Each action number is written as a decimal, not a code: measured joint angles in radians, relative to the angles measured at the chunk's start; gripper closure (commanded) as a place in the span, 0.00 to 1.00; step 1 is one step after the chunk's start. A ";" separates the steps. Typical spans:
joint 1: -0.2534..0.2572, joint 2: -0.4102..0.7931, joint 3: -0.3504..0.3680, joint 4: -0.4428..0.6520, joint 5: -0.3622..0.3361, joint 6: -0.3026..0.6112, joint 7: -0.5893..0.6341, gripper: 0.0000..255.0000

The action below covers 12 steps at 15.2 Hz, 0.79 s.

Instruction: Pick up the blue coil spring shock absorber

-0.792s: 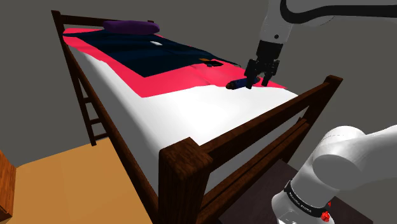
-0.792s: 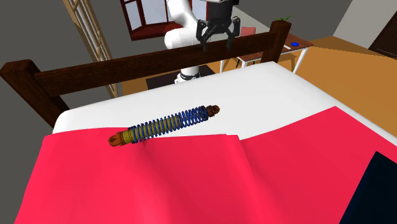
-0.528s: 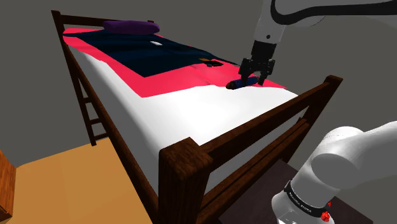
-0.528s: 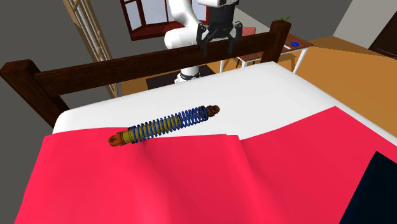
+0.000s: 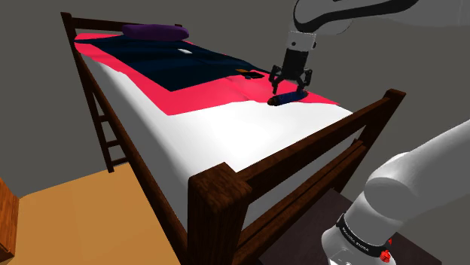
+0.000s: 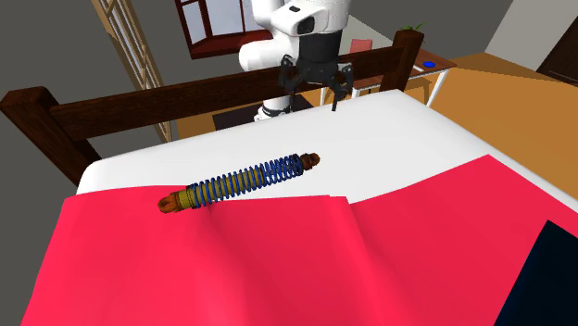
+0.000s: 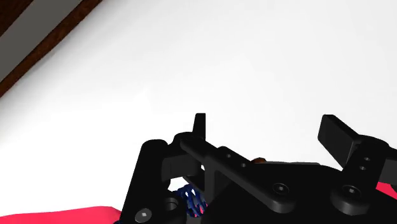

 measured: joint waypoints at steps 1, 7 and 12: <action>-0.012 0.028 -0.003 0.015 -0.002 0.012 0.033 0.00; -0.081 0.226 -0.037 0.183 -0.011 0.041 0.219 0.00; -0.133 0.356 -0.081 0.302 -0.012 0.051 0.363 0.00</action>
